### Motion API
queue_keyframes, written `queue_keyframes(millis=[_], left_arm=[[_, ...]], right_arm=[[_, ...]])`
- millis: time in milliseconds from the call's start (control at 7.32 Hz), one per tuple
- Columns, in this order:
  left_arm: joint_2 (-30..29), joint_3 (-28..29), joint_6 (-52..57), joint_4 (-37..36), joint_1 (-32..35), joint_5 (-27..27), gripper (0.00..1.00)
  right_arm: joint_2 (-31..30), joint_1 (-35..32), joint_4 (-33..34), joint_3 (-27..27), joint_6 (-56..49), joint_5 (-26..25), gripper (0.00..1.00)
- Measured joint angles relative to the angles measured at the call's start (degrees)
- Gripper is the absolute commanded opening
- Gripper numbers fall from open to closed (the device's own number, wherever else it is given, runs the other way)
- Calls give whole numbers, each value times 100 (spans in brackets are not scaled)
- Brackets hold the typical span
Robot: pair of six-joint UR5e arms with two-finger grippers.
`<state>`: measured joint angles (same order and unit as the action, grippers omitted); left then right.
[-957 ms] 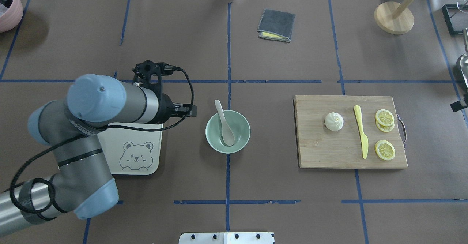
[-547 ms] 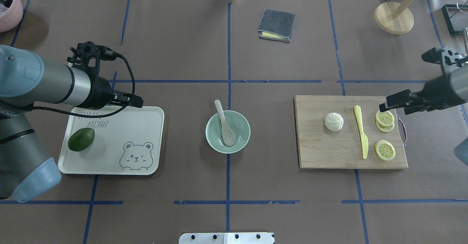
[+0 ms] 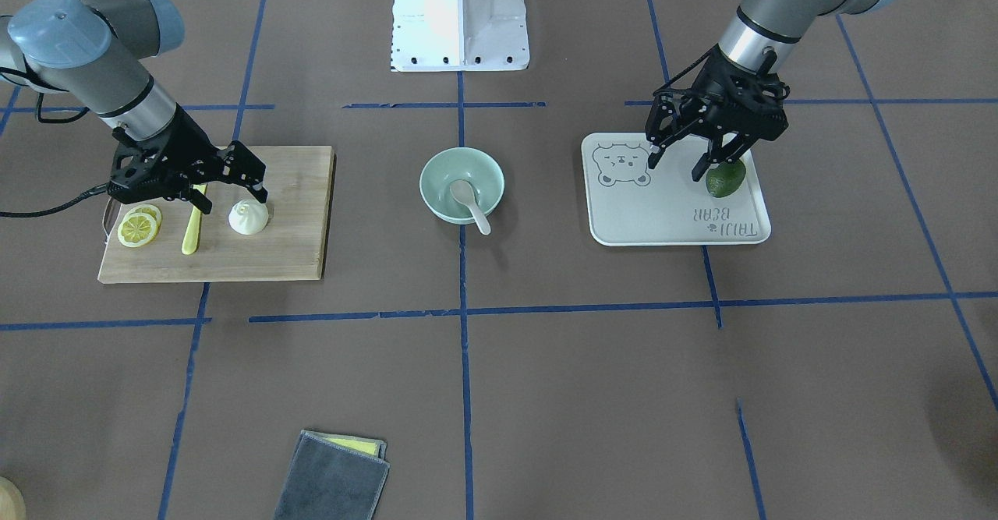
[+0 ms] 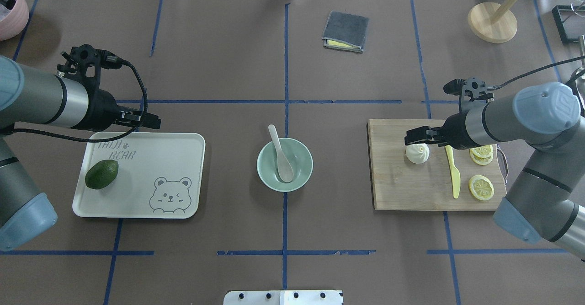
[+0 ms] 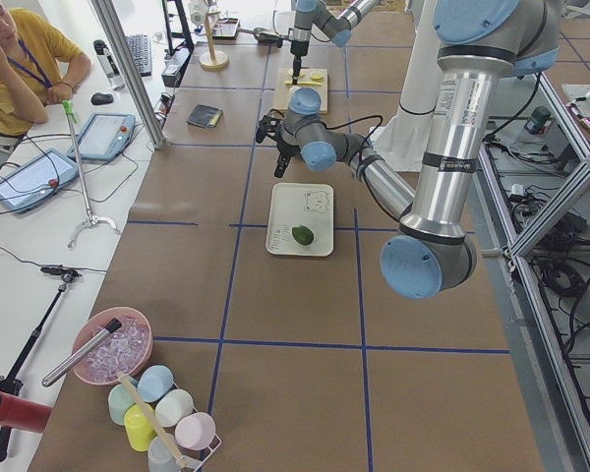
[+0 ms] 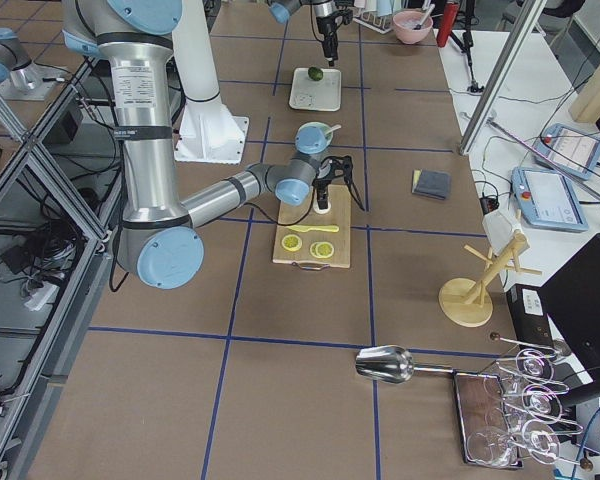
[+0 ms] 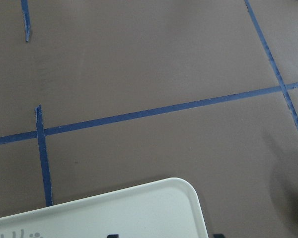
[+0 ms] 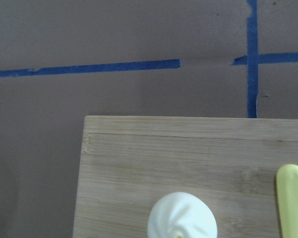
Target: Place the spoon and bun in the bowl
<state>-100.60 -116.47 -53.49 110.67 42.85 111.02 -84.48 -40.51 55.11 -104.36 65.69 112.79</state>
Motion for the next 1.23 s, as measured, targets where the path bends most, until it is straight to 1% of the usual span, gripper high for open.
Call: queue_keyframes(millis=[137, 410, 683, 957, 1230], left_arm=[[2, -4, -4, -1, 2, -1, 73], [5, -6, -48, -3, 1, -12, 75], [5, 26, -70, -3, -2, -23, 76], [5, 49, -74, -1, -4, -32, 76], [5, 59, -74, -1, -10, -38, 76]], right_arm=[[19, 110, 120, 19, 0, -199, 97], [29, 297, 357, 66, -46, -371, 94], [10, 342, 492, 81, -69, -397, 89], [47, 379, 622, 92, -74, -406, 89], [67, 419, 660, 101, -80, -416, 86]])
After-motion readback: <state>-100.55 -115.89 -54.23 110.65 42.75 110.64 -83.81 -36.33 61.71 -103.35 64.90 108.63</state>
